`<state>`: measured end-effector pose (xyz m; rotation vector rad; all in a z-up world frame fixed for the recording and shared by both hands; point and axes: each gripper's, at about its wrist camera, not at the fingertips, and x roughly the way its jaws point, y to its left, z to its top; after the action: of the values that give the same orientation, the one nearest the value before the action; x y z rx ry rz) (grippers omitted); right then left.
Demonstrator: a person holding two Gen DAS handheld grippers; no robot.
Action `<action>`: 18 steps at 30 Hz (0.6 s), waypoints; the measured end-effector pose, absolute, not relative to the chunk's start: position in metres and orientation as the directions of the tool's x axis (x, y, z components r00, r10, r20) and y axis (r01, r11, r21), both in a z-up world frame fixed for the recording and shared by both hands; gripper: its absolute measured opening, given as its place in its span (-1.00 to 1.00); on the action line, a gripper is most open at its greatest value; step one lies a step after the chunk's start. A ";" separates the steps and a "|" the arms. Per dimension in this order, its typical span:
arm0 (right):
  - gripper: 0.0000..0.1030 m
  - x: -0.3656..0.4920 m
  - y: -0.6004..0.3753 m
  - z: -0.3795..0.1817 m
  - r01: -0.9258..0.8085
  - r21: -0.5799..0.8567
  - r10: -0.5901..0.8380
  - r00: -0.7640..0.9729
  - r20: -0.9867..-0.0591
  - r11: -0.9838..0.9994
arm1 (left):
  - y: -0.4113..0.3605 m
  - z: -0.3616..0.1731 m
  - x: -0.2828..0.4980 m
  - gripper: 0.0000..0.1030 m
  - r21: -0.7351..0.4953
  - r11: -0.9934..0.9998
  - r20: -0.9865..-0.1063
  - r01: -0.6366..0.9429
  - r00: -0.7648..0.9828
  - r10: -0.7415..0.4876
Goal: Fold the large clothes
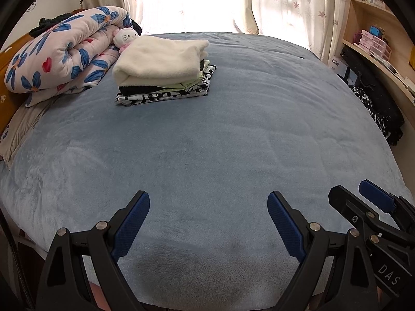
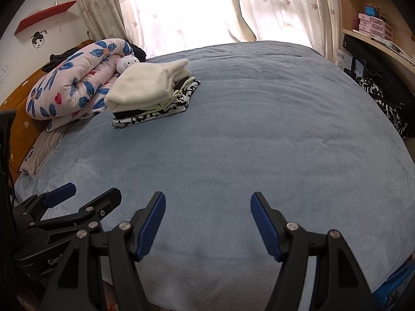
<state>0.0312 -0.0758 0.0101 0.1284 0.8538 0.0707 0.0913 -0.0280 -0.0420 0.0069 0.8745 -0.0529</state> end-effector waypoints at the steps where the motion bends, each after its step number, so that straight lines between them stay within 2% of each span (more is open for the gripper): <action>1: 0.33 0.031 -0.076 0.010 -0.010 0.141 0.113 0.656 -0.746 0.990 | -0.028 -0.042 0.091 0.77 -0.015 0.999 -0.767 0.049 0.640 -0.043; 18: 0.33 0.031 -0.079 0.008 -0.010 0.143 0.114 0.653 -0.749 0.990 | -0.029 -0.045 0.094 0.77 -0.010 0.999 -0.775 0.049 0.630 -0.038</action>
<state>0.0313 -0.0785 0.0076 0.1299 0.8575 0.0706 0.0936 -0.0288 -0.0446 0.0128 0.8875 -0.0501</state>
